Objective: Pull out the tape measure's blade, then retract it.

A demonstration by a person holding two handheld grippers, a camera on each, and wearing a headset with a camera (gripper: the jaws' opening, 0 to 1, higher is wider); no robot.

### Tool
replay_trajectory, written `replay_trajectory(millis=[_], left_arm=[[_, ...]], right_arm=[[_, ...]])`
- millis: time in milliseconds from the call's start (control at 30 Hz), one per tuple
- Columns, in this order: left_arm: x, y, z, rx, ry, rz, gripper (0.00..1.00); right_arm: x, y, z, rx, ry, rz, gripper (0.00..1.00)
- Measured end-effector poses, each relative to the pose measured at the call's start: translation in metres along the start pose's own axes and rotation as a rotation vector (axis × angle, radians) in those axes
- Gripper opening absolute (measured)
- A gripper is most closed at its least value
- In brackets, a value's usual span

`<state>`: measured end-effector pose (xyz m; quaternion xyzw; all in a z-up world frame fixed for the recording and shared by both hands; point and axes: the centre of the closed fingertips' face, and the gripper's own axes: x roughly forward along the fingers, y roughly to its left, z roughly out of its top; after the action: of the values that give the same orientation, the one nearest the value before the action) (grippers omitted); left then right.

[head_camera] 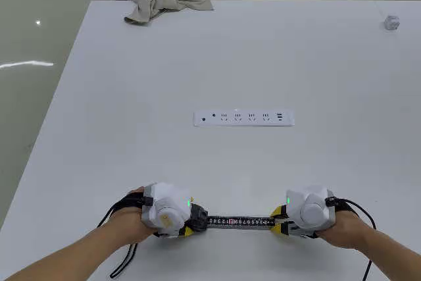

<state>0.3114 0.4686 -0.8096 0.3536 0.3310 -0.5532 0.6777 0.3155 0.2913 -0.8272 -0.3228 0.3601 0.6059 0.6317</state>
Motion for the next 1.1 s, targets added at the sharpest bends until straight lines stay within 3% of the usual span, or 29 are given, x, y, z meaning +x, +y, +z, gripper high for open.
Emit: replay_trajectory(millis=[1100], left_arm=[[-0.001, -0.001, 0.001, 0.003, 0.004, -0.005, 0.38]], right_arm=[[-0.023, -0.003, -0.035, 0.012, 0.028, -0.019, 0.11]])
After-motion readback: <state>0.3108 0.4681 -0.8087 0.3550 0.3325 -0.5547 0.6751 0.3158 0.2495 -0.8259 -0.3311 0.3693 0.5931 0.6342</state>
